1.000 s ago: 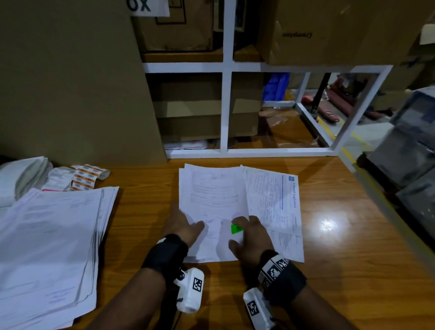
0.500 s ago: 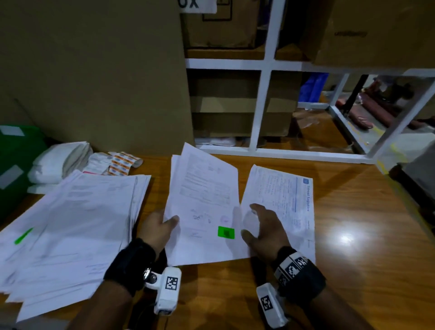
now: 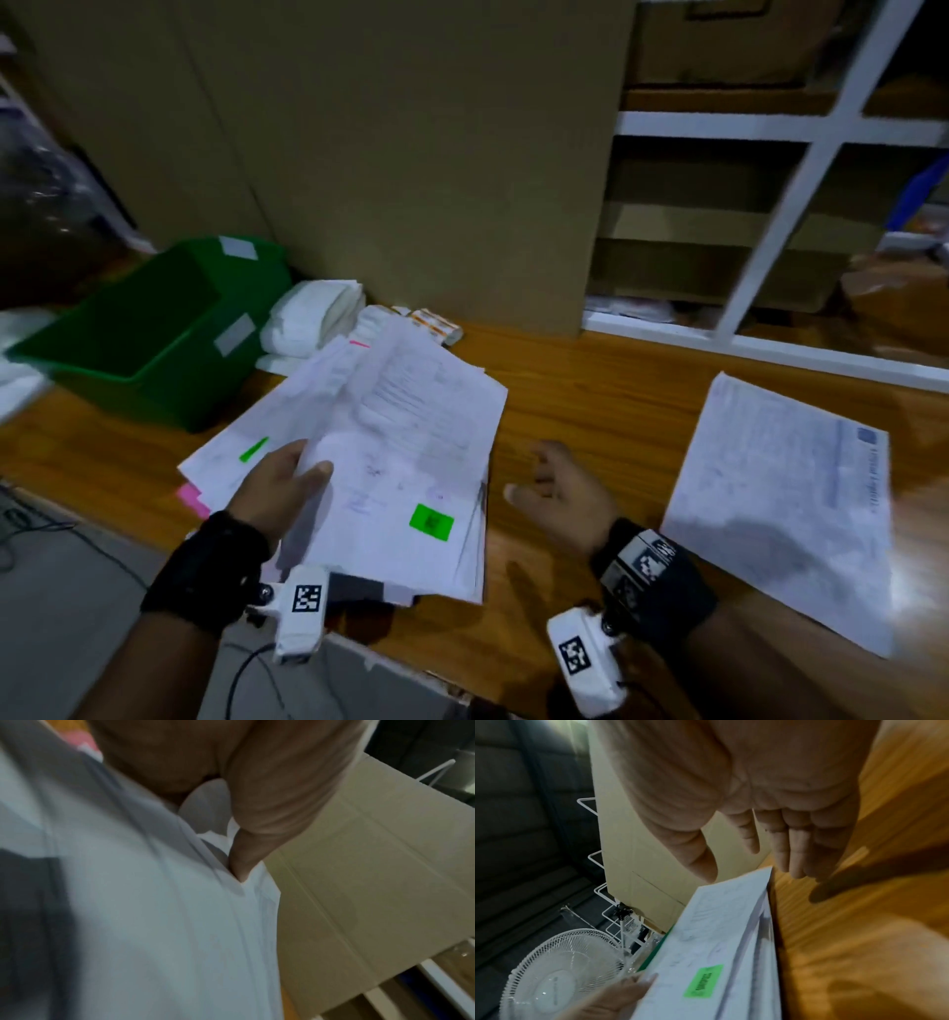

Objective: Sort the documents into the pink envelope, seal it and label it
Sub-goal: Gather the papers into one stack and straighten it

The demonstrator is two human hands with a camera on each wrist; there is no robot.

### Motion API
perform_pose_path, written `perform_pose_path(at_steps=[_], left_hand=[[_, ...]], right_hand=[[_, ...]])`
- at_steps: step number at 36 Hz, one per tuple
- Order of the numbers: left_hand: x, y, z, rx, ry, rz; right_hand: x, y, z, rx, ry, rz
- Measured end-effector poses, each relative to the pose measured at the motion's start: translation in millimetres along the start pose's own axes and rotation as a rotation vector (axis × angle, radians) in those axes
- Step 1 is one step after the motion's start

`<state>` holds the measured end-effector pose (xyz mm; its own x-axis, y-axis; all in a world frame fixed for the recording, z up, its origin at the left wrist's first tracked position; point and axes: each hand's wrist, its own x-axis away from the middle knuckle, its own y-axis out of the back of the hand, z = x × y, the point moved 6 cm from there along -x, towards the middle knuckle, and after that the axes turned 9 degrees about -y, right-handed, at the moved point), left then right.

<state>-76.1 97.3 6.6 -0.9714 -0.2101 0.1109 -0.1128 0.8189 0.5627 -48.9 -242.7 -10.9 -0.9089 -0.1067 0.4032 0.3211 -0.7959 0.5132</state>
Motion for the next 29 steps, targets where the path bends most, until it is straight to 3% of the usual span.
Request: perform_pose_path(at_steps=[6, 13, 22, 29], left_hand=[[-12, 31, 30, -0.507, 0.087, 0.033], [-43, 51, 41, -0.754, 0.094, 0.064], [-102, 66, 51, -0.769, 0.046, 0.044], [-121, 80, 38, -0.720, -0.007, 0.143]], right_hand=[[-20, -57, 34, 0.007, -0.027, 0.034], [-40, -91, 60, -0.009, -0.037, 0.058], [-40, -101, 71, -0.036, -0.033, -0.042], [-41, -98, 60, -0.290, -0.076, -0.052]])
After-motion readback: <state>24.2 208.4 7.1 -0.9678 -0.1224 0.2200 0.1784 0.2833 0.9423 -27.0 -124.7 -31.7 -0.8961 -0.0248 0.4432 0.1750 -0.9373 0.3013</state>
